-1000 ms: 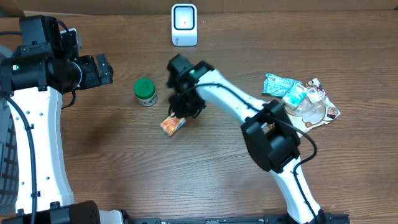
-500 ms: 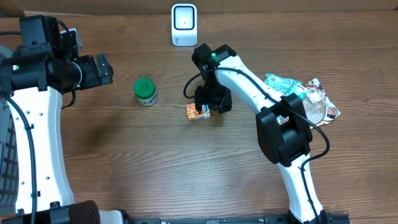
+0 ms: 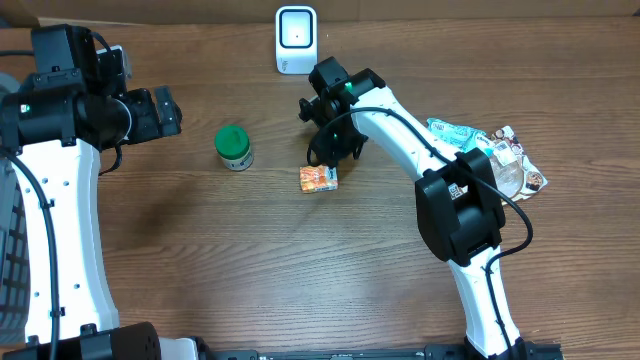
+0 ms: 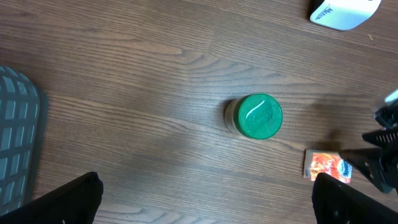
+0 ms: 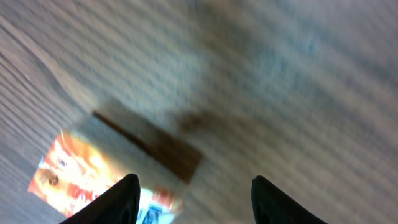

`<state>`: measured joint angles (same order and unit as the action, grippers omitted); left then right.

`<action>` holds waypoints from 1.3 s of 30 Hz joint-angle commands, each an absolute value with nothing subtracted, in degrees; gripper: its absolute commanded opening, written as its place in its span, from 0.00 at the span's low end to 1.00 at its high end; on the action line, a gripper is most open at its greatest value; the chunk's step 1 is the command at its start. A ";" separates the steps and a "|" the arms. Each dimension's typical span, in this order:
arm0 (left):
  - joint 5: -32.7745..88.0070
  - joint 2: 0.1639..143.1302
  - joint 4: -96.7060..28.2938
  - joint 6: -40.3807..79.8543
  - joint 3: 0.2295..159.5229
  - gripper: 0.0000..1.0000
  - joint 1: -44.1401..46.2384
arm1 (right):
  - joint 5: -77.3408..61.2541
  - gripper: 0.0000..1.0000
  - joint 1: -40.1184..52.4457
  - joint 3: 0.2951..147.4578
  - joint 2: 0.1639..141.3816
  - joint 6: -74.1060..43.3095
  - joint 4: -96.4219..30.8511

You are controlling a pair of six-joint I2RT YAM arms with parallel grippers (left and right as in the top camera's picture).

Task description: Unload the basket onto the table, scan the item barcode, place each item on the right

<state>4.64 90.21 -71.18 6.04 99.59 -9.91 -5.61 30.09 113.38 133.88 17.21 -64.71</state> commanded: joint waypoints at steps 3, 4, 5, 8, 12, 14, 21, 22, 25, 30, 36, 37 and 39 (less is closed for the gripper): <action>4.32 89.89 -71.18 6.85 100.55 1.00 -10.26 | -9.76 0.58 30.13 115.13 131.72 22.61 -64.18; 4.29 89.89 -71.18 6.85 100.55 1.00 -10.26 | -10.07 0.58 30.13 115.09 131.85 22.59 -64.42; 4.29 89.89 -71.18 6.85 100.55 1.00 -10.26 | -10.46 0.57 30.13 114.85 132.16 22.61 -64.55; 4.32 89.89 -71.18 6.85 100.55 1.00 -10.26 | -10.61 0.56 30.13 113.21 132.57 22.59 -65.10; 4.32 89.89 -71.18 6.85 100.55 1.00 -10.26 | -10.76 0.52 29.80 112.07 132.57 22.57 -67.31; 4.32 89.89 -71.18 6.85 100.55 1.00 -10.26 | -11.35 0.49 29.76 112.07 132.57 22.57 -68.03; 4.29 89.89 -71.18 6.85 100.55 0.99 -10.26 | -16.49 0.46 29.69 111.59 132.57 22.52 -66.78; 4.29 89.89 -71.18 6.85 100.55 0.99 -10.26 | -16.60 0.46 29.65 111.28 132.57 22.50 -66.15; 4.29 89.89 -71.18 6.85 100.55 0.99 -10.26 | -16.62 0.46 29.65 109.82 132.70 22.31 -64.14; 4.29 89.89 -71.18 6.85 100.55 1.00 -10.26 | -16.53 0.46 29.43 107.28 132.73 22.35 -63.72; 4.32 89.89 -71.18 6.85 100.55 1.00 -10.26 | -16.64 0.23 28.14 106.45 132.73 19.16 -64.07; 4.29 89.89 -71.18 6.85 100.55 1.00 -10.26 | -16.62 0.14 27.92 106.45 132.73 17.98 -64.10; 4.32 89.89 -71.18 6.85 100.55 1.00 -10.26 | -16.64 0.04 27.44 106.50 132.73 14.31 -64.10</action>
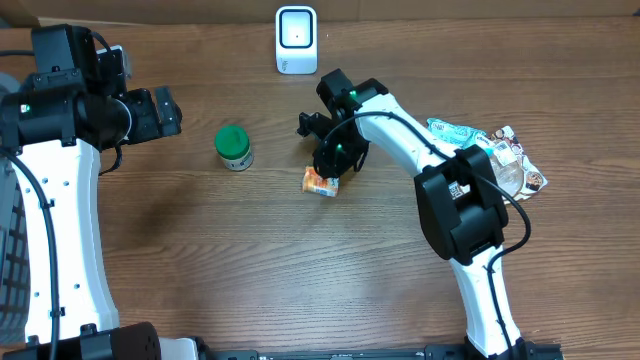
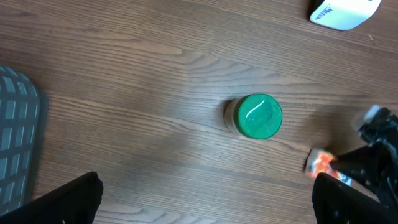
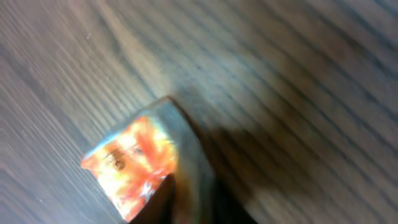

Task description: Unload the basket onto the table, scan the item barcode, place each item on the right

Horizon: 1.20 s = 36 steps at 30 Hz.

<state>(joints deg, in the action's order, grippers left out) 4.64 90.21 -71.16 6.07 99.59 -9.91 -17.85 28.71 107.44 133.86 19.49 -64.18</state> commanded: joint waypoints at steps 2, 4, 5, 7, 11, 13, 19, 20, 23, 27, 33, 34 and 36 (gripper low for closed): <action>4.29 89.89 -71.18 6.85 100.55 1.00 -10.26 | -16.78 0.04 26.83 106.61 132.66 9.54 -64.36; 4.29 89.89 -71.18 6.85 100.55 1.00 -10.26 | -17.93 0.04 26.02 106.85 132.55 4.58 -65.10; 4.29 89.89 -71.18 6.85 100.55 1.00 -10.26 | -19.05 0.04 25.65 107.02 132.55 2.61 -65.58; 4.29 89.89 -71.18 6.85 100.55 1.00 -10.26 | -22.63 0.04 24.91 107.39 132.55 -1.98 -66.32; 4.32 89.89 -71.18 6.85 100.55 1.00 -10.26 | -26.48 0.04 23.40 107.44 132.55 -16.16 -65.49; 4.29 89.89 -71.18 6.85 100.55 1.00 -10.26 | -26.39 0.04 22.74 107.48 132.49 -20.01 -64.23; 4.32 89.89 -71.18 6.85 100.55 1.00 -10.26 | -25.58 0.08 22.06 107.48 132.49 -27.24 -62.59; 4.32 89.89 -71.18 6.85 100.55 1.00 -10.26 | -25.58 0.14 22.26 107.48 132.49 -27.22 -62.89; 4.32 89.89 -71.18 6.85 100.55 1.00 -10.26 | -25.56 0.33 22.70 107.48 132.49 -26.63 -63.96; 4.32 89.89 -71.18 6.85 100.55 0.99 -10.26 | -24.60 0.34 22.41 107.48 132.51 -25.06 -65.08; 4.32 89.89 -71.18 6.85 100.55 1.00 -10.26 | -22.76 0.24 22.59 107.22 132.51 -16.58 -66.46; 4.29 89.89 -71.18 6.85 100.55 1.00 -10.26 | -22.76 0.24 22.94 107.20 132.51 -14.59 -66.52; 4.29 89.89 -71.18 6.85 100.55 1.00 -10.26 | -22.72 0.24 23.66 107.20 132.57 -11.66 -66.50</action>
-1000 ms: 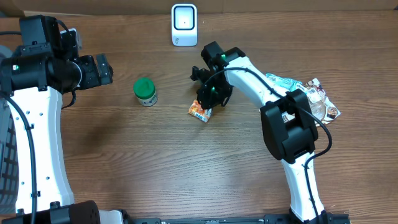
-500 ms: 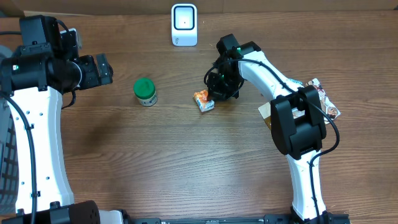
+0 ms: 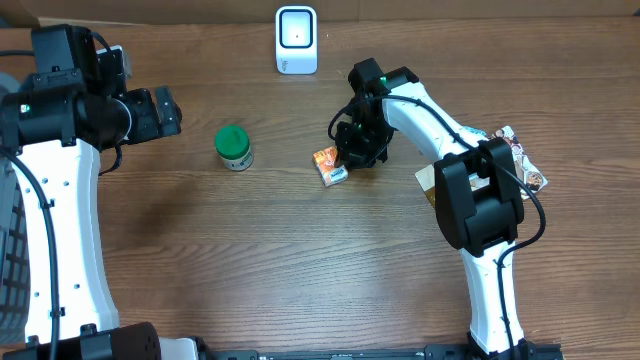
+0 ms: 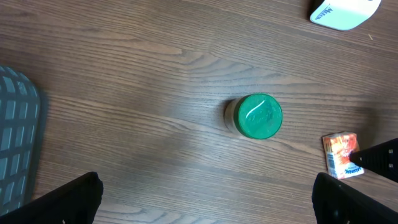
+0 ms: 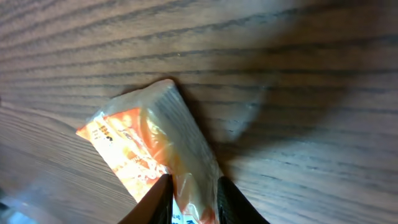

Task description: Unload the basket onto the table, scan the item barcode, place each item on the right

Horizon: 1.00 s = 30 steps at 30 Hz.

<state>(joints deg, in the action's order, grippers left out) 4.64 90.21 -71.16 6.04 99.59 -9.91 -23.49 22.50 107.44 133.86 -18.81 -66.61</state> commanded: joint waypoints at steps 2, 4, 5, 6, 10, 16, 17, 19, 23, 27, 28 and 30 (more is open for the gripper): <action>4.29 89.89 -71.18 6.85 100.55 1.00 -10.26 | -22.55 0.24 24.51 107.20 132.57 -9.87 -66.50; 4.32 89.89 -71.18 6.85 100.55 0.99 -10.26 | -22.57 0.25 25.10 107.20 132.57 -8.82 -66.52; 4.32 89.89 -71.18 6.85 100.55 0.99 -10.26 | -22.55 0.25 25.19 107.20 132.57 -8.56 -66.54; 4.29 89.89 -71.18 6.85 100.55 1.00 -10.26 | -22.55 0.25 25.19 107.20 132.57 -8.45 -66.74; 4.29 89.89 -71.18 6.85 100.55 1.00 -10.26 | -22.55 0.32 24.67 107.53 132.55 -6.94 -68.40; 4.32 89.89 -71.18 6.85 100.55 1.00 -10.26 | -22.59 0.32 22.94 111.04 132.49 -6.96 -74.78; 4.32 89.89 -71.18 6.85 100.55 1.00 -10.26 | -22.61 0.33 22.90 111.42 132.44 -6.96 -75.79; 4.32 89.89 -71.18 6.85 100.55 1.00 -10.26 | -22.61 0.36 23.20 111.70 132.44 -6.96 -78.19; 4.29 89.89 -71.18 6.85 100.55 1.00 -10.26 | -22.57 0.38 24.08 111.68 132.44 -6.96 -79.31; 4.29 89.89 -71.18 6.85 100.55 1.00 -10.26 | -21.96 0.39 24.43 110.04 132.46 -6.96 -77.84; 4.32 89.89 -71.18 6.85 100.55 0.99 -10.26 | -21.93 0.39 24.43 109.47 132.46 -6.96 -77.36; 4.29 89.89 -71.18 6.85 100.55 1.00 -10.26 | -21.93 0.38 24.43 108.31 132.46 -6.96 -76.38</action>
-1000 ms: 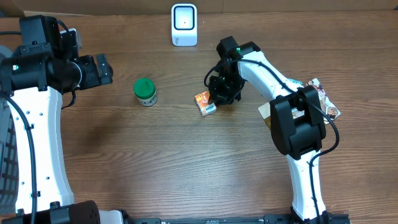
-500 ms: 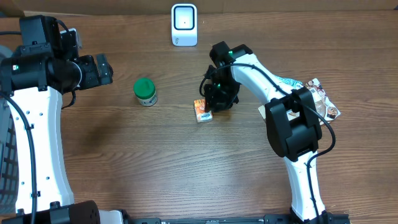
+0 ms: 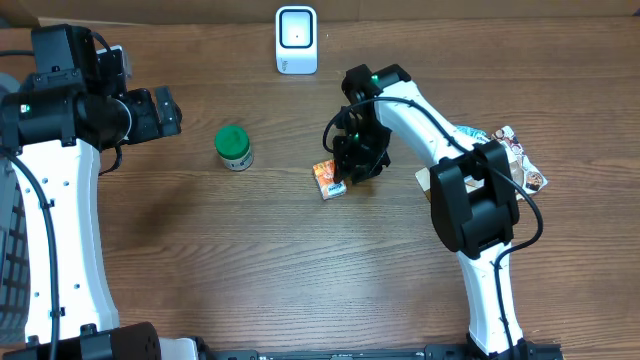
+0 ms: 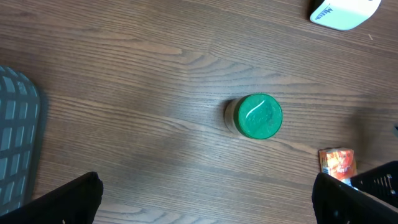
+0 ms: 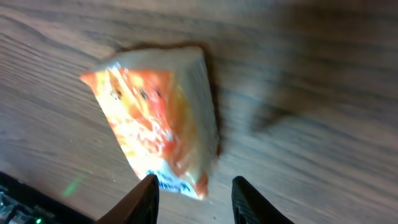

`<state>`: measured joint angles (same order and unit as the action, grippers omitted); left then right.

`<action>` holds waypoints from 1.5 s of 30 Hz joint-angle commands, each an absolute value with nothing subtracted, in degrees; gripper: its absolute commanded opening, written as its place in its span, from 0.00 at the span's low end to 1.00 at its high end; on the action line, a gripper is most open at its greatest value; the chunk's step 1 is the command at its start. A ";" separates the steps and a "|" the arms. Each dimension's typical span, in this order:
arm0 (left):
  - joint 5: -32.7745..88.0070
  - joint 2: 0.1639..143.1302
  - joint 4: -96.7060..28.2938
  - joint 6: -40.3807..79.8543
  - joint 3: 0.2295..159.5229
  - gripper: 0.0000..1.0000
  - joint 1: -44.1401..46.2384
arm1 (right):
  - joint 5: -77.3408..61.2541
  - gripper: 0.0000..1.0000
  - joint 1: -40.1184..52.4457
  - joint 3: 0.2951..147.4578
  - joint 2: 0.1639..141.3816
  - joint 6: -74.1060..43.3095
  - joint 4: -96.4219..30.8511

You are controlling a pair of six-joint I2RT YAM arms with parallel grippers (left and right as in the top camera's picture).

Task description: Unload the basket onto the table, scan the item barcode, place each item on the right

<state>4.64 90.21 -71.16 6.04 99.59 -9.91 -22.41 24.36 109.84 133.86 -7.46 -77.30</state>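
A small orange snack packet lies on the wooden table; it shows close up in the right wrist view and at the right edge of the left wrist view. My right gripper stands open just over the packet's near end, its fingertips either side of the white-and-blue corner. The white barcode scanner stands at the far edge, its window facing up. My left gripper is open and empty, high above the table at the left.
A jar with a green lid stands left of the packet, also in the left wrist view. Several flat snack packets lie at the right. A grey ribbed bin is at the far left.
My right gripper was shut on the orange packet and is now open. The packet lies free on the table, slightly nearer the front. The left arm has not moved.
My right gripper hung open over the orange packet lying flat in front of the scanner. Then it was shut on the packet, which stood on edge. Later it held the packet turned and a little to the right. Now the packet is let go.
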 commanded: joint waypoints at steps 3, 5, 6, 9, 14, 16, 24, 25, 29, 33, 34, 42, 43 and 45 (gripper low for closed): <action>4.32 89.89 -71.18 6.85 100.55 1.00 -10.26 | -21.93 0.35 24.43 106.28 132.46 -6.98 -73.78; 4.29 89.89 -71.18 6.85 100.55 1.00 -10.26 | -21.98 0.34 24.43 104.88 132.46 -7.05 -72.29; 4.32 89.89 -71.18 6.85 100.55 1.00 -10.26 | -22.00 0.31 24.43 104.07 132.46 -7.22 -71.66; 4.32 89.89 -71.18 6.85 100.55 1.00 -10.26 | -22.15 0.18 24.43 101.93 132.46 -7.22 -70.72; 4.29 89.89 -71.18 6.85 100.55 1.00 -10.26 | -24.71 0.04 24.23 102.94 131.94 -7.16 -72.07; 4.29 89.89 -71.18 6.85 100.55 0.99 -10.26 | -27.75 0.04 23.66 104.49 131.04 -6.94 -72.97; 4.29 89.89 -71.18 6.85 100.55 1.00 -10.26 | -52.42 0.04 18.87 109.19 124.01 -2.00 -73.76; 4.29 89.89 -71.18 6.85 100.55 1.00 -10.26 | -55.66 0.04 18.00 109.56 123.31 -1.43 -73.76; 4.29 89.89 -71.18 6.85 100.55 1.00 -10.26 | -68.84 0.04 14.37 109.75 121.80 -0.95 -72.47; 4.32 89.89 -71.18 6.85 100.55 1.00 -10.26 | -83.70 0.04 10.76 109.73 121.78 -0.99 -68.27; 4.32 89.89 -71.18 6.85 100.55 1.00 -10.26 | -86.46 0.04 10.22 109.73 121.78 -1.02 -66.87; 4.32 89.89 -71.18 6.85 100.55 1.00 -10.26 | -89.95 0.04 8.69 109.80 121.75 -9.30 -58.81; 4.32 89.89 -71.18 6.85 100.55 1.00 -10.26 | -89.95 0.04 8.69 109.80 121.75 -9.69 -58.72; 4.32 89.89 -71.18 6.85 100.55 1.00 -10.26 | -89.93 0.04 8.69 109.80 121.75 -9.82 -58.63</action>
